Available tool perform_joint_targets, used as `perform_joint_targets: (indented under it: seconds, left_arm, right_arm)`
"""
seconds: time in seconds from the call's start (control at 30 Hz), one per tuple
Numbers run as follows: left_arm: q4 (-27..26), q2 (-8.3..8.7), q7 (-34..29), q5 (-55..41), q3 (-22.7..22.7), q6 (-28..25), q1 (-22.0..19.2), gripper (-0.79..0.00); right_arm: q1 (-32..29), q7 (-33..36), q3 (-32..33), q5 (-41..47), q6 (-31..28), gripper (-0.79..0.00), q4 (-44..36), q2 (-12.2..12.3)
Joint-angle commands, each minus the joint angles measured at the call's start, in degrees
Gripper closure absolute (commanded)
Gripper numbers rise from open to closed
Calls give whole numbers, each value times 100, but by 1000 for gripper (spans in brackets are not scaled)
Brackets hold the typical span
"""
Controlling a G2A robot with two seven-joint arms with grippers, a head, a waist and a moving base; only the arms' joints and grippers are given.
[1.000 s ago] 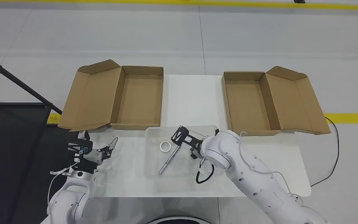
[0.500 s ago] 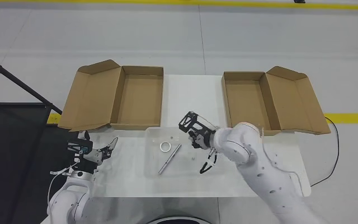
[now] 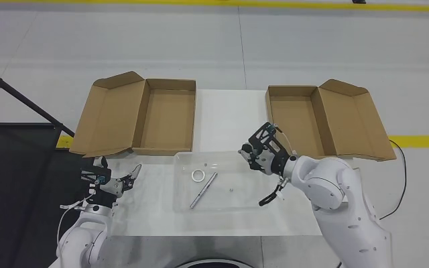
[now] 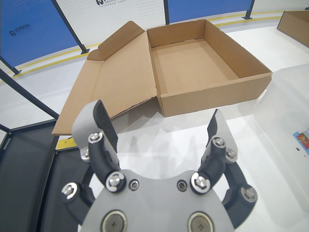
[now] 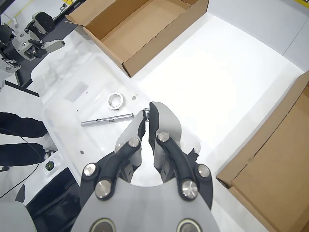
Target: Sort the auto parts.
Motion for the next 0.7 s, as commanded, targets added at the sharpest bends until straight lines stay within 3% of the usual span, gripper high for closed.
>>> perform_joint_targets:
  seconds: [0.0,0.33,0.67]
  left_arm:
    - [0,0,0,0,0,0,0,-785]
    - [0,0,0,0,0,0,0,-785]
    - [0,0,0,0,0,0,0,-785]
  right_arm:
    - [-1,-1,1,0,0,0,-1,0]
    - [-81,-229,18,2,-7,0,-44,15]
    - [-46,-1284,852,1164,-135,0,-80,71]
